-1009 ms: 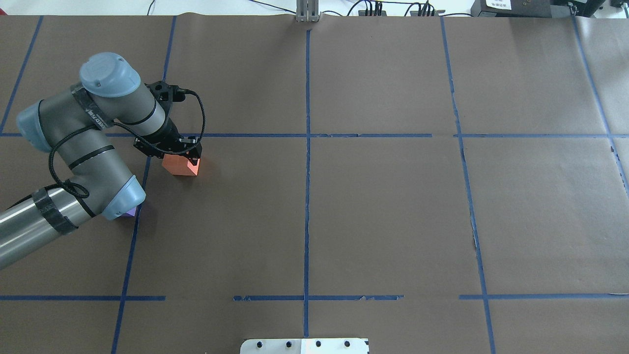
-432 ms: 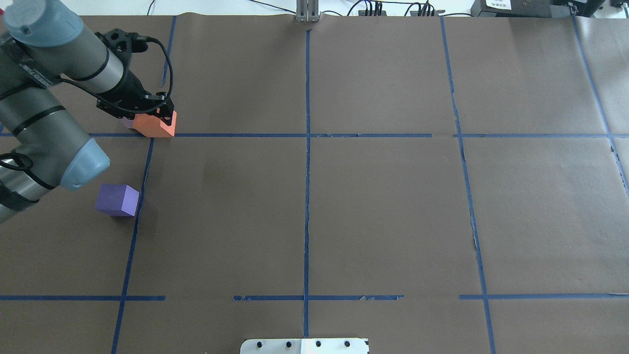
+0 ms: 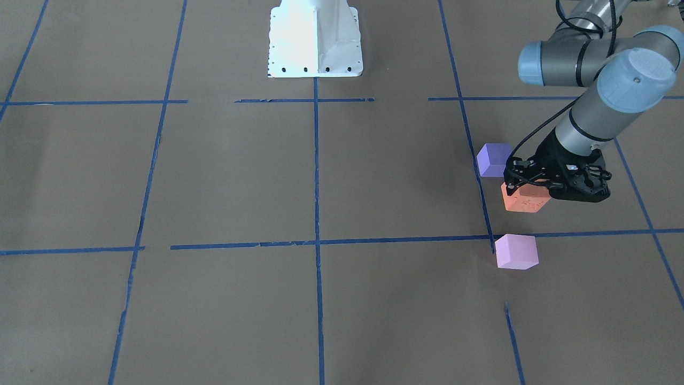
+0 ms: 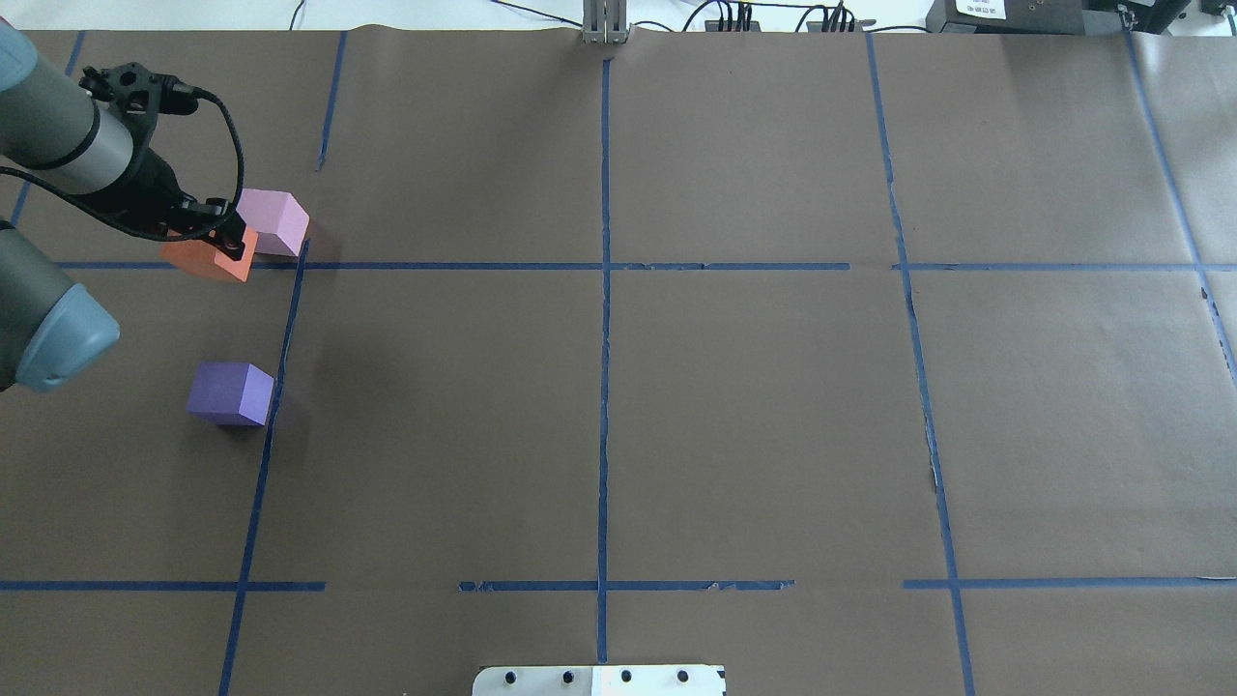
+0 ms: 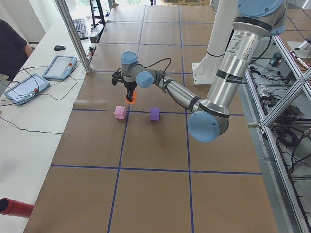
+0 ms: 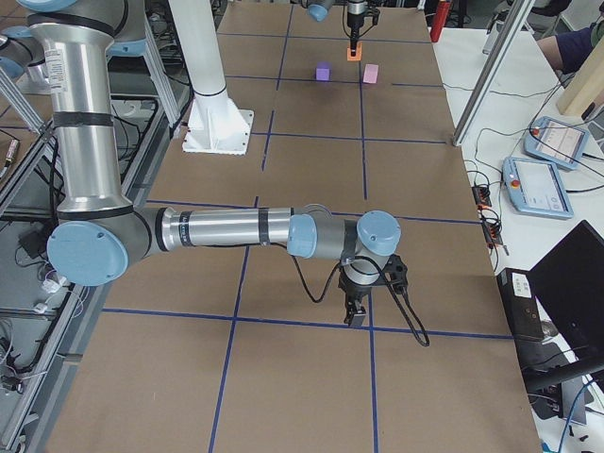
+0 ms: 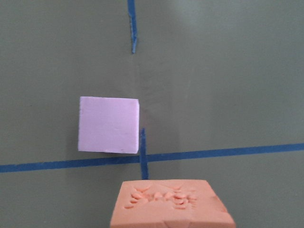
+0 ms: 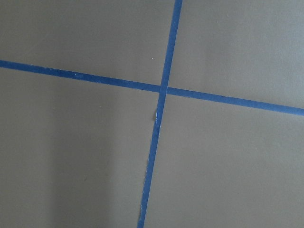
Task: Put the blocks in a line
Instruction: 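Lift the orange cube and carry it toward the pink cube, then lower the orange cube between the pink and purple cubes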
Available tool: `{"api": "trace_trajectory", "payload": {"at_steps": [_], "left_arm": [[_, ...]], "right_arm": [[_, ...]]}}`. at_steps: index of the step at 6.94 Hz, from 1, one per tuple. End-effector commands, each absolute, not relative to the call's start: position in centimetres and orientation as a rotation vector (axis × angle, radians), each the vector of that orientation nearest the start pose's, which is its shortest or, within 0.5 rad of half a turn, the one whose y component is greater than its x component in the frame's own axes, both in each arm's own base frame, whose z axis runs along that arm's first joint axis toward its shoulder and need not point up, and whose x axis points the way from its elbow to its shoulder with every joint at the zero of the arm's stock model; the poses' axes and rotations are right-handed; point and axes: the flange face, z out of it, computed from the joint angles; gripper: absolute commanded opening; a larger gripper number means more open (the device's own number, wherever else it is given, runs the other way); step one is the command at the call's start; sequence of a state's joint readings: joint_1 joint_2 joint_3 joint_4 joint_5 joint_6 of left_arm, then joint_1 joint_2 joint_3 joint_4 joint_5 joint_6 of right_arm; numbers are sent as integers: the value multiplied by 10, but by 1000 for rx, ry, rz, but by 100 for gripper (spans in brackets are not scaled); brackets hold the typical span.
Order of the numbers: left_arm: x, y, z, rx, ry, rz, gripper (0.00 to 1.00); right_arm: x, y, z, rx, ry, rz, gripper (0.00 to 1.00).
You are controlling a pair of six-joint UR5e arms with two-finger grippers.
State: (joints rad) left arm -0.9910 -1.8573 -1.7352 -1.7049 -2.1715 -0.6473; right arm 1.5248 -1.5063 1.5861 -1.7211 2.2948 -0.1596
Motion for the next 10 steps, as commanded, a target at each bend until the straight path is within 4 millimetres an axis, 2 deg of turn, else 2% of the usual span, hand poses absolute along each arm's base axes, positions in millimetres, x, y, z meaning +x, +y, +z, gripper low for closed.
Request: {"api": "trace_trajectory", "payload": {"at_steps": [1, 3, 5, 6, 8, 10], "left_arm": [[265, -537, 452, 97, 775, 149, 8], [278, -552, 473, 86, 782, 150, 8], [292, -560, 472, 61, 820, 165, 9], [306, -567, 478, 38, 817, 146, 9], [321, -561, 486, 13, 810, 158, 9], [323, -561, 483, 5, 813, 137, 10]], "right_arm": [[44, -515, 637, -26, -727, -171, 100], [44, -515, 637, -26, -727, -171, 100], [44, -515, 637, -26, -727, -171, 100], [44, -515, 637, -26, -727, -171, 100], [44, -515, 637, -26, -727, -171, 100], [44, -515, 637, -26, -727, -171, 100]]}}
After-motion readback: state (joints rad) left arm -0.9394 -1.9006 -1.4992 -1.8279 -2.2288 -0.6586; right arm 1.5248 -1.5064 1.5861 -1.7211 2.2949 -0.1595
